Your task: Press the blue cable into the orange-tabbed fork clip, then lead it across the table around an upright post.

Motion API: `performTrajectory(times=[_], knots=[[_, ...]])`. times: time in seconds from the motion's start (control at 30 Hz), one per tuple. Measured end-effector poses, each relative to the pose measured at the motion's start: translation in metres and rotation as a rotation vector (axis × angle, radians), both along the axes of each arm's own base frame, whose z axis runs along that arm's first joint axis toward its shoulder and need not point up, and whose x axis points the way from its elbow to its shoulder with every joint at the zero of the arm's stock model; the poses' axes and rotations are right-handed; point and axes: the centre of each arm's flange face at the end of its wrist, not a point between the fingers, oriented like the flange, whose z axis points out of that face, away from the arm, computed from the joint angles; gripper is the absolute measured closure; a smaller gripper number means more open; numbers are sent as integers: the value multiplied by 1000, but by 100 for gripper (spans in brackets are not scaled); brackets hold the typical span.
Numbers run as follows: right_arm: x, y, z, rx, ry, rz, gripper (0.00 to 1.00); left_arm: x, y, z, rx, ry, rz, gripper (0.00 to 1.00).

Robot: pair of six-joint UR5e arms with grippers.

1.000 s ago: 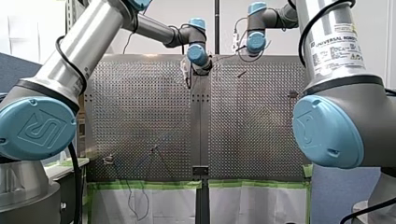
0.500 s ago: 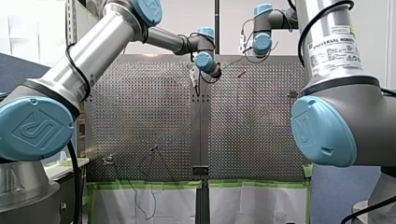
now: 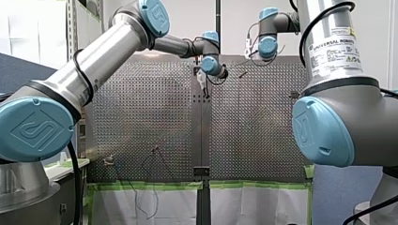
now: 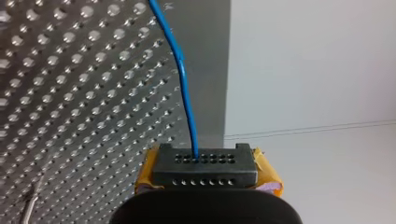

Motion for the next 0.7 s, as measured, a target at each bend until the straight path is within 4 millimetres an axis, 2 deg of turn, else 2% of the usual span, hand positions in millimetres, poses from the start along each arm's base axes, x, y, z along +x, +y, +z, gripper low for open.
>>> performTrajectory(times=[0.23,0.43,0.7], knots=[[-1,-2,-11,17,6,-3,100,3,-7,15,-28,-34,-8,100],[-4,-5,-16,27,5,-11,100,5,-12,36,-70,-90,-13,100],[-13,-11,-37,62,6,-36,100,7,-17,17,-76,-100,-22,100]])
